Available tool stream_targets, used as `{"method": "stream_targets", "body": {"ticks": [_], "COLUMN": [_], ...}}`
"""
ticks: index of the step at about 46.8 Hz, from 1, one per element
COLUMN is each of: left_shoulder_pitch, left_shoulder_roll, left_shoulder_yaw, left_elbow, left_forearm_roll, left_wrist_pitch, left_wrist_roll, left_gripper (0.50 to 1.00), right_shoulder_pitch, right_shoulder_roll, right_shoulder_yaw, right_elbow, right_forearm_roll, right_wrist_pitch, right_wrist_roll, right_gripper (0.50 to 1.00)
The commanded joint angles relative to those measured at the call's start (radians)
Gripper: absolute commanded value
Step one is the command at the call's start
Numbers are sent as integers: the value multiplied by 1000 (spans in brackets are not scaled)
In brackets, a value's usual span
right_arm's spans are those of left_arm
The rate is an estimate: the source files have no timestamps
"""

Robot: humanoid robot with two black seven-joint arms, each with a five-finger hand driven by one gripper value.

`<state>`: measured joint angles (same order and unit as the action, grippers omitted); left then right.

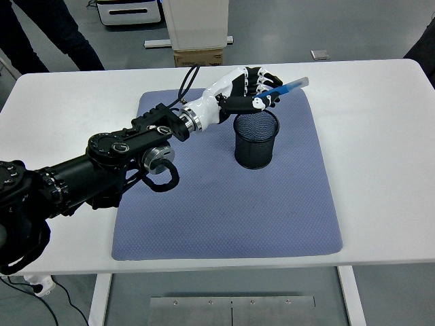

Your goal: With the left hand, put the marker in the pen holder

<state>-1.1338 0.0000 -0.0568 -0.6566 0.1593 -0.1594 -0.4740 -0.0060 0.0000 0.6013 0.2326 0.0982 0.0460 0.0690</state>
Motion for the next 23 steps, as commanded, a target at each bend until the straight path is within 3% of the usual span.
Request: {"method": "stream_targets", "body": {"ticks": [1, 15, 16, 23], "left_shoulder_pitch": [9, 15, 15, 20], "left_shoulder_roll": [0, 0, 0, 0], "left_shoulder_yaw": [-12, -43, -46, -60], "left_elbow": [-3, -20, -21, -32], "left_forearm_roll": [0, 2, 2, 2], "left_wrist_pitch": [4, 12, 12, 20], "left_wrist_roll": [0, -1, -1, -1], "left_gripper": [500, 500, 522, 806], "right_shoulder_pitch": [0, 0, 0, 0], "right_shoulder_roll": [0, 0, 0, 0], "right_shoulder_yaw": [0, 0, 0, 0], "right_elbow": [-1, -1, 1, 1], "right_forearm_roll": [0, 0, 0, 0], "right_wrist_pitch": [0, 0, 0, 0], "right_wrist_roll": [0, 0, 0, 0], "right_gripper": [1000, 1000, 1000, 1000]}}
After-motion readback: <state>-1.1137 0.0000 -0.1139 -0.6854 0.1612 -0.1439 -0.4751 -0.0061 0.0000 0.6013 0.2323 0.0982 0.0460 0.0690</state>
